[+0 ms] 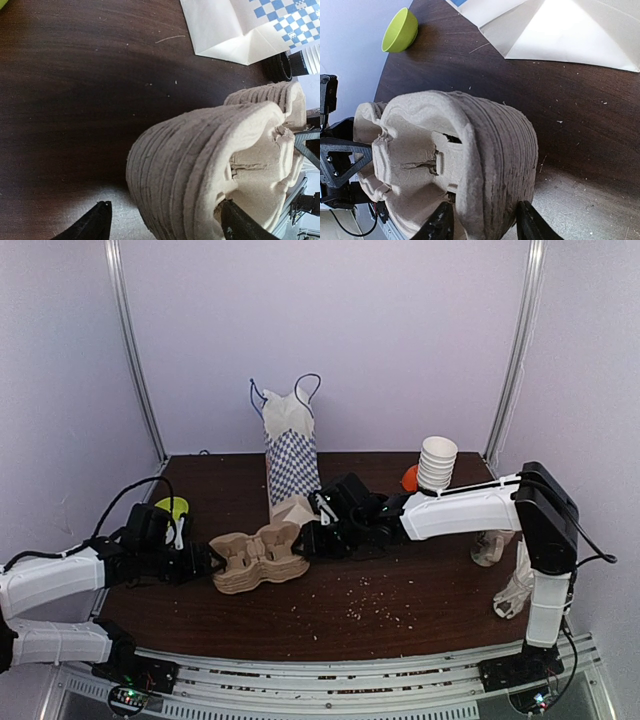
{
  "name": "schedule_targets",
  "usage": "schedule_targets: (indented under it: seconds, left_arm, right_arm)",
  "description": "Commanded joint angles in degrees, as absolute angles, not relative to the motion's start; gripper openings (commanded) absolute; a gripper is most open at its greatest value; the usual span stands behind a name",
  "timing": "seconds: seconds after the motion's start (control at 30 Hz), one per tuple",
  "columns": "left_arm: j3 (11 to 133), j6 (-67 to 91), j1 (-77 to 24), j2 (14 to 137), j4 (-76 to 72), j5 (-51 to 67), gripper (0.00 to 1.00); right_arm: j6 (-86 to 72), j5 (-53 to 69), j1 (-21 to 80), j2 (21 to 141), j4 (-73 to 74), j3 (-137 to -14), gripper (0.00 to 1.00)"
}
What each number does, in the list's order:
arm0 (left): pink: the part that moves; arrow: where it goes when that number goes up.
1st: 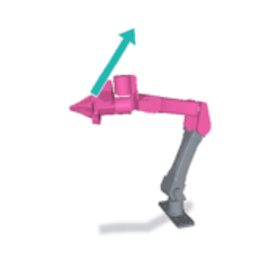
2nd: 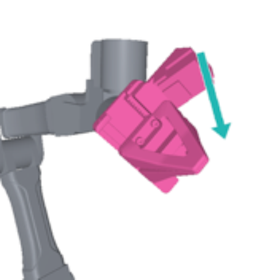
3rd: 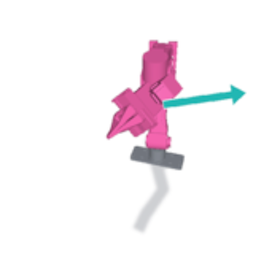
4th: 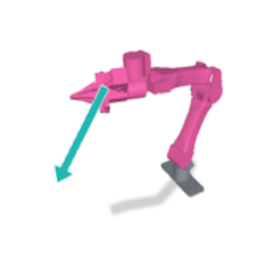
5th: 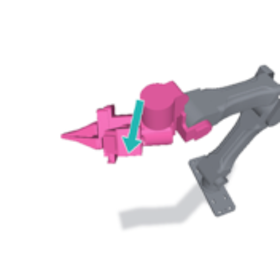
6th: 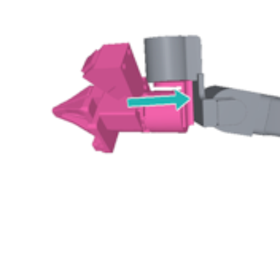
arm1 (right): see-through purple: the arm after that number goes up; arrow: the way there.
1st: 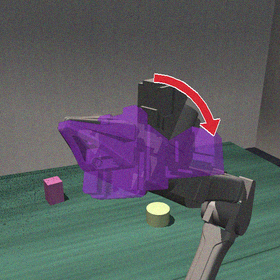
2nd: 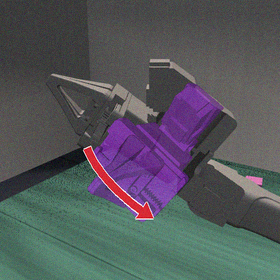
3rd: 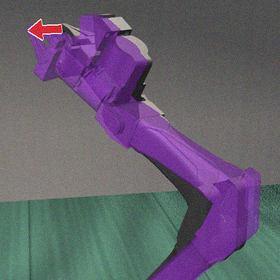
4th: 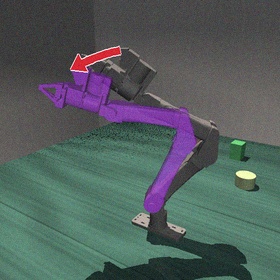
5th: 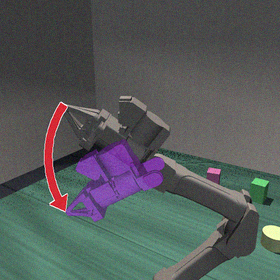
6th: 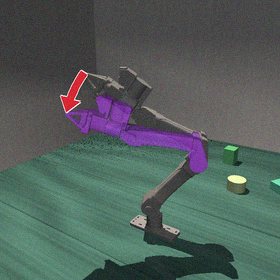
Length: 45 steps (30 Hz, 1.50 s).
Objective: Pack the takeout coffee
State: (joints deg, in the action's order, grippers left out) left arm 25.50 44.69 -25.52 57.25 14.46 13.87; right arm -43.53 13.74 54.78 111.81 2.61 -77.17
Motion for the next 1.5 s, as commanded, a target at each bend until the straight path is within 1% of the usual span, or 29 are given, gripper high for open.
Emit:
schedule_targets:
  seconds: [0.0, 0.07, 0.2, 0.27, 0.5, 0.57, 0.63, 0.67, 0.7, 0.73, 0.8, 0.9, 0.97, 1.03, 1.13, 1.2, 1.33, 1.4, 1.47]
  left_arm:
    - [25.0, 45.3, -25.8, 55.0, 11.8, 15.3, 0.78]
    - [25.6, 45.5, -25.7, 53.1, 13.2, 14.4, 0.82]
    - [28.1, 45.7, -25.8, 50.1, 17.9, 11.1, 0.93]
    - [29.2, 45.6, -25.7, 48.6, 19.8, 9.5, 0.96]
    - [31.7, 45.2, -25.8, 46.4, 25.5, 4.1, 0.98]
    - [32.1, 44.6, -25.7, 45.9, 26.0, 3.7, 0.98]
    - [33.1, 43.3, -25.7, 45.6, 26.8, 3.4, 0.98]
    - [34.0, 42.4, -25.7, 45.7, 27.4, 3.2, 0.98]
    - [35.3, 41.4, -25.7, 45.9, 28.3, 2.9, 0.98]
    - [36.8, 40.1, -25.7, 46.3, 29.3, 2.7, 0.98]
    - [40.4, 37.1, -25.7, 47.8, 31.4, 2.6, 0.98]
    - [45.9, 32.8, -25.7, 50.2, 34.4, 3.7, 0.98]
    - [48.4, 30.6, -25.8, 51.9, 36.0, 5.4, 0.98]
    - [50.2, 29.5, -26.8, 53.0, 37.4, 6.2, 0.98]
    - [52.7, 29.9, -31.5, 54.4, 39.3, 3.0, 0.99]
    - [54.5, 31.4, -36.4, 55.0, 40.1, 0.3, 0.98]
    - [59.9, 37.3, -51.0, 58.7, 41.6, -6.6, 0.94]
    - [62.6, 40.9, -57.9, 62.4, 41.8, -9.3, 0.92]
    - [64.6, 44.0, -64.3, 68.0, 41.2, -11.2, 0.87]
  right_arm:
    - [-42.4, 16.3, 55.2, 113.2, 3.3, -76.9, 0.41]
    - [-41.4, 17.3, 55.5, 113.9, 4.6, -78.6, 0.4]
    - [-40.8, 18.0, 56.2, 115.3, 6.2, -81.4, 0.37]
    - [-41.2, 18.1, 56.5, 116.2, 6.6, -82.9, 0.36]
    - [-43.2, 17.5, 58.1, 120.3, 7.9, -89.7, 0.36]
    - [-43.2, 17.7, 58.6, 121.4, 8.7, -91.9, 0.38]
    - [-42.9, 17.9, 58.7, 122.0, 9.8, -93.8, 0.44]
    - [-42.4, 17.8, 58.6, 121.9, 10.9, -94.5, 0.49]
    - [-41.9, 17.5, 58.6, 121.5, 11.8, -95.3, 0.54]
    - [-41.3, 17.1, 58.6, 120.9, 12.7, -95.9, 0.62]
    - [-40.4, 16.8, 58.3, 119.2, 14.5, -97.0, 0.73]
    - [-39.1, 15.3, 57.8, 115.7, 17.1, -96.8, 0.86]
    - [-38.6, 14.1, 57.5, 112.5, 17.7, -94.8, 0.89]
    - [-38.4, 12.7, 57.1, 107.8, 17.3, -91.3, 0.9]
    - [-38.3, 11.9, 56.8, 101.9, 15.3, -83.8, 0.89]
    - [-38.7, 11.0, 56.7, 98.9, 13.6, -78.3, 0.87]
    - [-41.2, 9.4, 56.0, 93.7, 9.0, -66.8, 0.85]
    - [-42.2, 8.3, 55.6, 91.5, 6.8, -62.5, 0.84]
    - [-42.9, 6.8, 55.2, 89.2, 5.9, -59.0, 0.84]
